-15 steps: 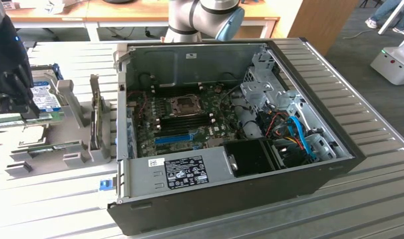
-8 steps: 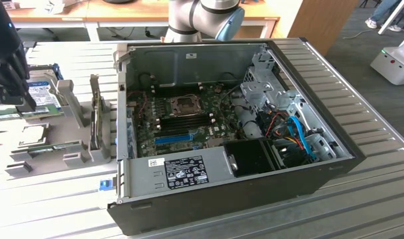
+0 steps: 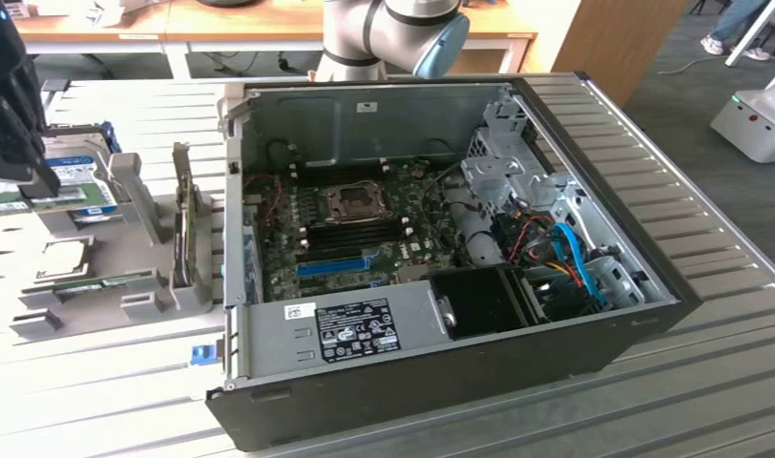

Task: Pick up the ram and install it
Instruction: 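Pick up the ram and move it above insertion slot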

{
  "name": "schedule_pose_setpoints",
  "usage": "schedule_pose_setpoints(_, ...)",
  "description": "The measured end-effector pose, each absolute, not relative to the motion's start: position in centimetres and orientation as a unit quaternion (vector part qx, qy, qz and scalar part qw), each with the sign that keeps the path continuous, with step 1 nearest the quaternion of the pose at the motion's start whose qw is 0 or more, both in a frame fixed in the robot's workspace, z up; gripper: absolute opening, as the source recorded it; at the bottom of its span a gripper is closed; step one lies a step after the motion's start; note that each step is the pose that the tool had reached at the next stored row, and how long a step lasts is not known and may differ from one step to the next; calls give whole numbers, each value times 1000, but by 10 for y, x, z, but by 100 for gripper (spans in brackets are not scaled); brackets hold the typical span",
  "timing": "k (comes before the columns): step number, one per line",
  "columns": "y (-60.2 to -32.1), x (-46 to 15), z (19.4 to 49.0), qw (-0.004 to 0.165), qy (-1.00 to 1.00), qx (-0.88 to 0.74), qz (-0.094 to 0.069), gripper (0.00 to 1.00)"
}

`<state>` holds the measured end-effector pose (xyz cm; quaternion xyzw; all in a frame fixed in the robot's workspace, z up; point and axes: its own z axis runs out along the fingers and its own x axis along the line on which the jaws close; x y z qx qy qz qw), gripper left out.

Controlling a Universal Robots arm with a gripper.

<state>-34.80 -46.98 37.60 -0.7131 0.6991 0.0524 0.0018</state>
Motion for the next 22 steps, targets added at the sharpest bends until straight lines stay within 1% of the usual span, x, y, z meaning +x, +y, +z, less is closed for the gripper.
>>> schedule_pose_setpoints(15,-469,-347,415,2,703,-709,52,12)
schedule_pose_setpoints(22,-469,-347,428,2,705,-707,52,12)
